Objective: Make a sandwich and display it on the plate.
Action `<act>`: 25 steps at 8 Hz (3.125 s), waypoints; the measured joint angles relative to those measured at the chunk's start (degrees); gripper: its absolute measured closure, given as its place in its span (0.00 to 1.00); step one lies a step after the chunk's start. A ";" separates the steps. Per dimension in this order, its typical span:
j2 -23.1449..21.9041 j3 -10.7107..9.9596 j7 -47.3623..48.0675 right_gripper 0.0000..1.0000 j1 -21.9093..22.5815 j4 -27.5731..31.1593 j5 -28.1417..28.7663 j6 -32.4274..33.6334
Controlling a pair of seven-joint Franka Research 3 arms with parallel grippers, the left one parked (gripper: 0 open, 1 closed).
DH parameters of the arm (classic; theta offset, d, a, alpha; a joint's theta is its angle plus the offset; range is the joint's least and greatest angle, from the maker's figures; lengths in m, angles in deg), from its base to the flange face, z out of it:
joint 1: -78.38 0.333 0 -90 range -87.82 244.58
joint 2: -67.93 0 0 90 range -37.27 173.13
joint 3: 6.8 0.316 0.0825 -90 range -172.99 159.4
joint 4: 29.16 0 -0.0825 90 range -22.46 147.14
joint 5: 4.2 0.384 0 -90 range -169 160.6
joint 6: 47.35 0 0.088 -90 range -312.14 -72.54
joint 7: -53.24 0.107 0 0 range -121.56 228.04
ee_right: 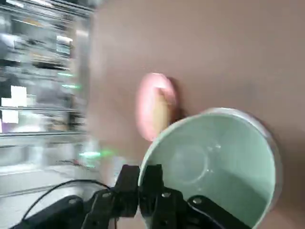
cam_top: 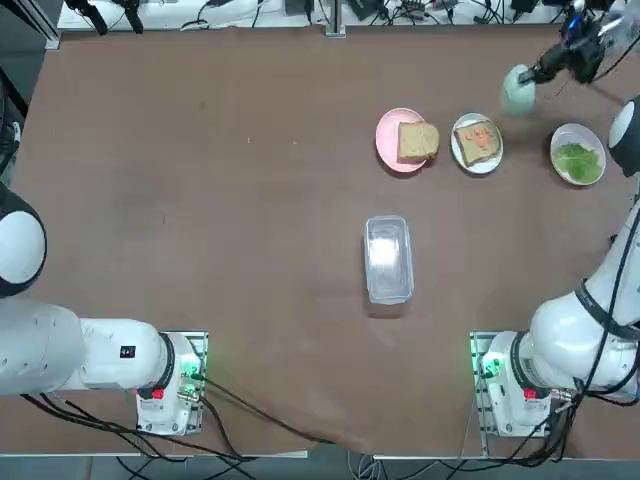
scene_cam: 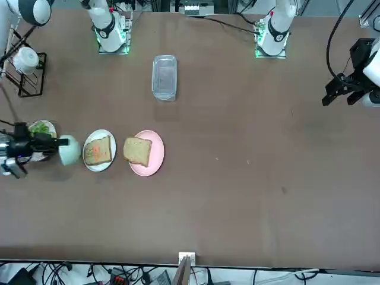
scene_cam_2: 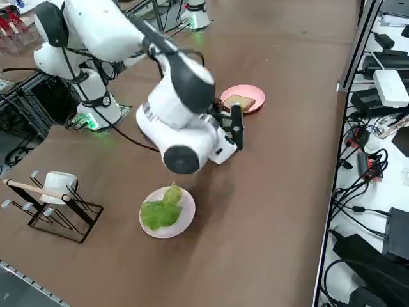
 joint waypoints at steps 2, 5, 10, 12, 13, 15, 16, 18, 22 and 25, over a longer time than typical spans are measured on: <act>0.18 0.08 0.42 0.95 1.10 -3.13 -12.00 -10.16; 1.22 0.27 0.71 0.95 3.30 -3.87 -28.24 -26.86; 7.03 0.23 1.90 0.95 5.92 -3.70 -48.38 -46.55; 8.66 0.15 4.08 0.95 5.68 -2.57 -49.41 -52.20; 8.89 0.13 5.55 0.95 5.61 -2.05 -49.48 -54.20; 8.97 0.08 6.50 0.95 5.59 -1.92 -49.50 -55.09; 8.98 0.04 6.61 0.93 5.54 -1.77 -49.50 -55.15; 8.99 0.01 6.65 0.85 5.38 -1.18 -49.50 -55.45; 8.87 0.01 6.67 0.40 5.49 -1.00 -49.50 -55.78; 5.22 0.04 6.67 0.00 5.86 -1.73 -49.51 -49.81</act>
